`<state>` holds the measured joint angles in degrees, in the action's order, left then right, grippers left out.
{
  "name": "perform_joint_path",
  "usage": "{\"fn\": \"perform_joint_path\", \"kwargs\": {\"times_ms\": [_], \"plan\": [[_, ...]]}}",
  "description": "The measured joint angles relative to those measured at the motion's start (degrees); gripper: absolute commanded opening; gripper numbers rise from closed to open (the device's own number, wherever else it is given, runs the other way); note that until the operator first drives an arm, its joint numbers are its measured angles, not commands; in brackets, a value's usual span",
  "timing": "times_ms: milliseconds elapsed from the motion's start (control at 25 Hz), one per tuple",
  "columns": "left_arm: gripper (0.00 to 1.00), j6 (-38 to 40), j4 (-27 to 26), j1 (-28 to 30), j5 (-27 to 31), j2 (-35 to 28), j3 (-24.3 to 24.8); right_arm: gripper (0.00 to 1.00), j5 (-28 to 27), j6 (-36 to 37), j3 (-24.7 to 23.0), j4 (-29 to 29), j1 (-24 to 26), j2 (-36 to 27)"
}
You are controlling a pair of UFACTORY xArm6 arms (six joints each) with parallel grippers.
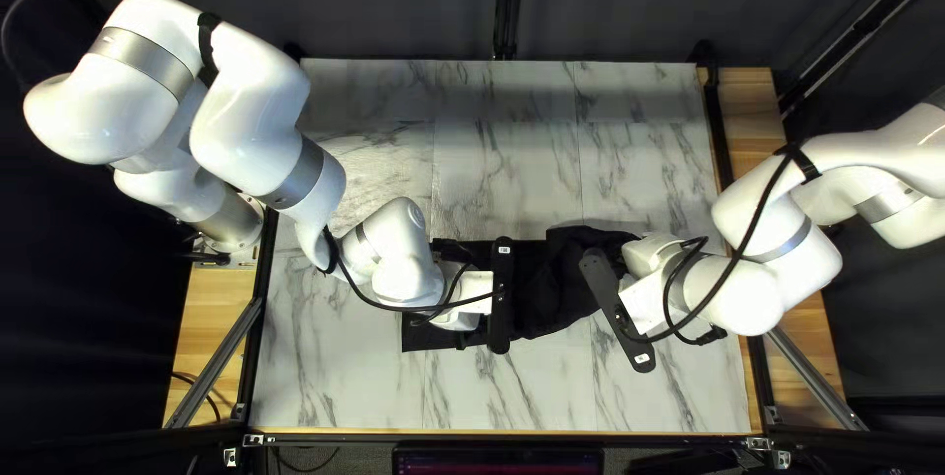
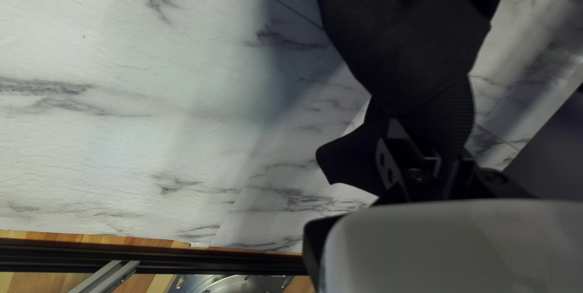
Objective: Fold t-shirt
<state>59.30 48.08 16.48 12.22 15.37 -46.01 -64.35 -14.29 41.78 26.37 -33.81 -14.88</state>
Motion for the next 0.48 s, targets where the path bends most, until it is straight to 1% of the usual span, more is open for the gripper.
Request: {"fn": "perform_joint_path", "kwargs": {"times_ms": [160,480], "plan": [[1.00,0.5,0.6,-0.2,-0.2,0.1,-0.1,0.00,0.3,0.0,1.6,1.3,-0.3,1.3],[1.00,-1.3,-0.5,-1.0,-0.5,0.4,-0.4,0.00,1.3,0.8,4.3,3.8,0.0,3.9]]}}
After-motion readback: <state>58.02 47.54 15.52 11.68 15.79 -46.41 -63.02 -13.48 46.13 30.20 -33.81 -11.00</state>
